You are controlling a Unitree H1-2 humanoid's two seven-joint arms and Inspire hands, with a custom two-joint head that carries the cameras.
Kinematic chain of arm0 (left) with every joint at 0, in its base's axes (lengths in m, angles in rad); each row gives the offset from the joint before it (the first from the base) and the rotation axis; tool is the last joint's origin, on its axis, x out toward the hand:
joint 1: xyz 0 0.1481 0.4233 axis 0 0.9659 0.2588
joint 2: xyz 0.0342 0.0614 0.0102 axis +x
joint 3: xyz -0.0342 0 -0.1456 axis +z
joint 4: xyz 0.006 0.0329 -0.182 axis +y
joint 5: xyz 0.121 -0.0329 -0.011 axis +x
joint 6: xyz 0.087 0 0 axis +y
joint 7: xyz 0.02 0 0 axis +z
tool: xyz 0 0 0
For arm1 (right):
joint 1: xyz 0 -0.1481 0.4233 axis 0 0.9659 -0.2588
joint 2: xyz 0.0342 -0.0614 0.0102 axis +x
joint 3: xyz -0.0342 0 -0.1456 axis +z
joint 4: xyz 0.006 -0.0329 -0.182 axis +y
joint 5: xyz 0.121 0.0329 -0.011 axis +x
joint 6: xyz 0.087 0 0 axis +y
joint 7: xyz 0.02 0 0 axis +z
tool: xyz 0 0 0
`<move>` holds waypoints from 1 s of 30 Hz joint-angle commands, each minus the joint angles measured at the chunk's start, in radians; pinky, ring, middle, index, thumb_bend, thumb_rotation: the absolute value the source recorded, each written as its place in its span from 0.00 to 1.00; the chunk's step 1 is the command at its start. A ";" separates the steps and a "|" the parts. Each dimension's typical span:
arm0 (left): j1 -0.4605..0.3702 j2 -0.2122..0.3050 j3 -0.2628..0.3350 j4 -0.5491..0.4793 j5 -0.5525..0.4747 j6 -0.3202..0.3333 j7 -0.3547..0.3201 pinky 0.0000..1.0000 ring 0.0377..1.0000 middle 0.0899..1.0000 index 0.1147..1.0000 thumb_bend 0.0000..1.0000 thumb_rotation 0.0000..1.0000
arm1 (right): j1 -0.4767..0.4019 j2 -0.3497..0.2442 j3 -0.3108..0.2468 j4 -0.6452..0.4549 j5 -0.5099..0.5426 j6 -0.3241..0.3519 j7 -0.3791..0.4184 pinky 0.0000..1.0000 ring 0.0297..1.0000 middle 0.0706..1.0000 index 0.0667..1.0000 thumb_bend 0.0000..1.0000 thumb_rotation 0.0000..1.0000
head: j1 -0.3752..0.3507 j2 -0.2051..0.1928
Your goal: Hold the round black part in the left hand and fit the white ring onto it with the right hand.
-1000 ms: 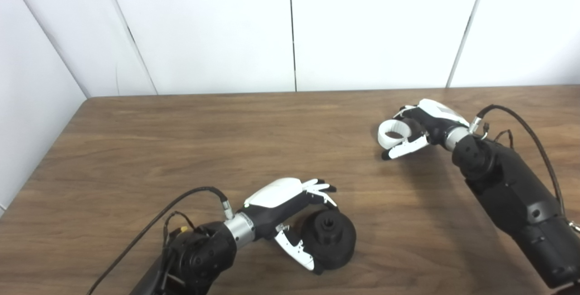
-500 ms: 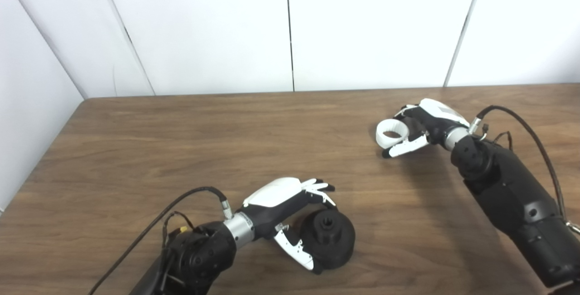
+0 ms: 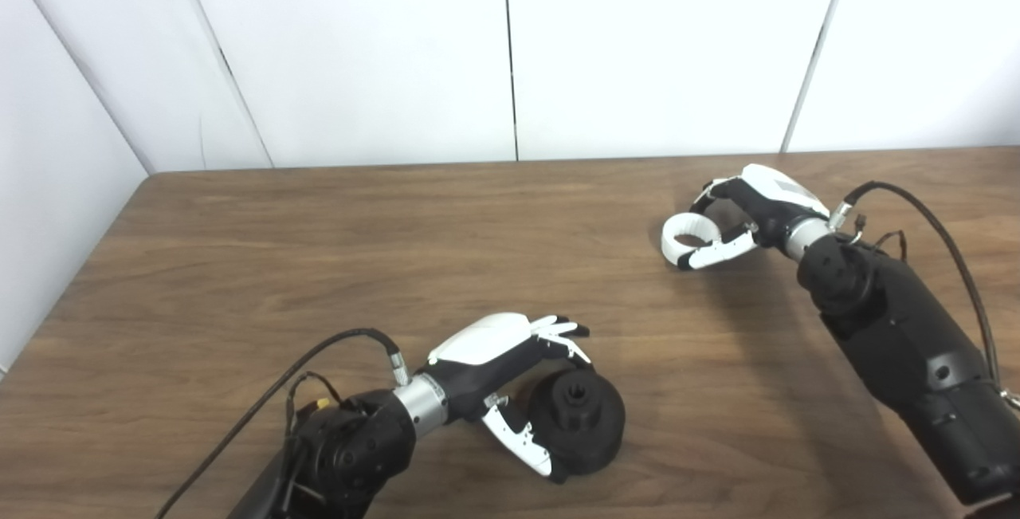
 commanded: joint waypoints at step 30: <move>-0.010 -0.004 -0.005 0.000 -0.001 0.001 -0.018 0.94 1.00 0.96 0.64 0.94 0.24 | -0.035 -0.017 -0.041 -0.062 0.001 -0.040 -0.035 1.00 0.98 0.90 0.59 0.80 0.27 | 0.003 0.003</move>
